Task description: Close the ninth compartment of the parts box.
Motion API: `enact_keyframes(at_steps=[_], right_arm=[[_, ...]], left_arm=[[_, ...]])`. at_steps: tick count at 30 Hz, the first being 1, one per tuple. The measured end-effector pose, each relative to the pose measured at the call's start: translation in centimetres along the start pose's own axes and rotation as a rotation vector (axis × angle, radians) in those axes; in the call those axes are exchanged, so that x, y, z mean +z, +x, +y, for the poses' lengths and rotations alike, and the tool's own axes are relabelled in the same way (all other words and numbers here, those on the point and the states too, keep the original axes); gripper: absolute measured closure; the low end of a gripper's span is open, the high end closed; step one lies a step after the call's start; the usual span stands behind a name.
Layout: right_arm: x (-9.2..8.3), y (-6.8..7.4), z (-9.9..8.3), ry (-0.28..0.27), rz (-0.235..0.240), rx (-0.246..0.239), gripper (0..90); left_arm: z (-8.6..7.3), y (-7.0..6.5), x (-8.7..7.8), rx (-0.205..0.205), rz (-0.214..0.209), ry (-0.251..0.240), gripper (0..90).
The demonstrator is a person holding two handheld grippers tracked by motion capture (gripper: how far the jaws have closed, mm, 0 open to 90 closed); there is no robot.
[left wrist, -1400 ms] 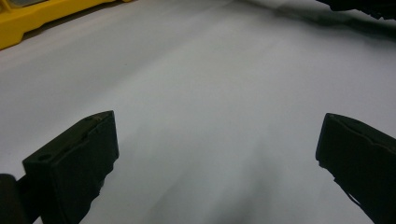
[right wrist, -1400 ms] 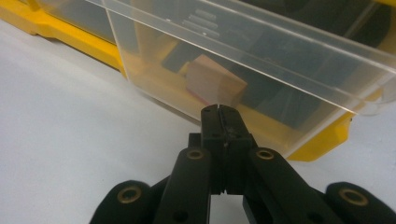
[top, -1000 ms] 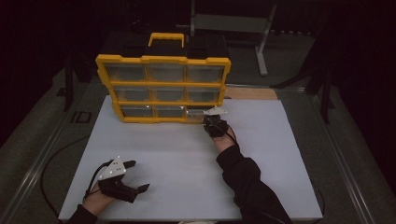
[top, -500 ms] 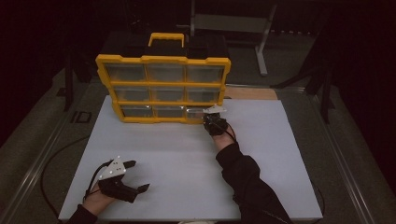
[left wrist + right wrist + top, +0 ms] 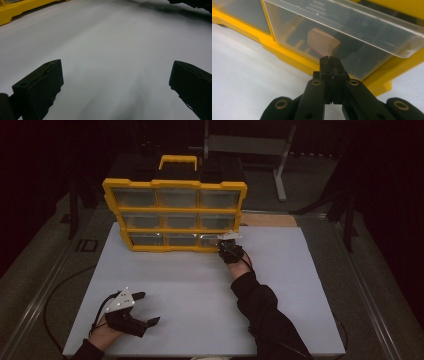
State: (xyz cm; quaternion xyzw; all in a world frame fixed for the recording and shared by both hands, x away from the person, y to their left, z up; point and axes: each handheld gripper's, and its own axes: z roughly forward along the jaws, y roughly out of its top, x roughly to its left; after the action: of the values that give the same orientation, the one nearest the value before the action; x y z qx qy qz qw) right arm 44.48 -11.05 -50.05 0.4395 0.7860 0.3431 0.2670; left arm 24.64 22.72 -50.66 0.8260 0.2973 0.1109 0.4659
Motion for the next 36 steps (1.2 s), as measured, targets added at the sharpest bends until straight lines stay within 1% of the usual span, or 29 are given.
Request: enact_keyframes(at_steps=[3,7,9,12,14,18,23,36], right_arm=[[0.16,-0.01,0.01,0.008,-0.009,-0.014,90.0],[0.31,-0.16,-0.03,0.012,-0.009,-0.006,90.0],[0.39,-0.33,-0.03,0.01,-0.008,0.006,90.0],[0.48,-0.5,0.04,0.011,-0.014,0.004,90.0],[0.52,-0.6,0.09,0.012,-0.011,0.015,90.0],[0.59,-0.68,0.04,0.009,-0.01,0.021,90.0],[0.61,-0.65,0.11,0.014,-0.013,0.012,90.0],[0.67,-0.45,0.48,0.022,-0.001,-0.002,90.0]], left_arm=[[-0.02,0.03,-0.02,0.0,0.0,0.001,0.0],[0.0,0.0,-0.01,0.002,0.001,0.0,0.1],[-0.03,0.01,0.01,0.002,0.001,0.002,0.1],[-0.02,0.02,-0.01,0.002,0.002,0.003,0.0],[-0.03,0.02,0.01,0.002,0.003,0.003,0.0],[-0.02,0.03,0.02,0.001,0.0,0.002,0.1],[-0.04,0.0,0.04,0.001,0.001,0.004,0.1],[-0.07,0.0,0.07,0.001,0.001,0.006,0.0]])
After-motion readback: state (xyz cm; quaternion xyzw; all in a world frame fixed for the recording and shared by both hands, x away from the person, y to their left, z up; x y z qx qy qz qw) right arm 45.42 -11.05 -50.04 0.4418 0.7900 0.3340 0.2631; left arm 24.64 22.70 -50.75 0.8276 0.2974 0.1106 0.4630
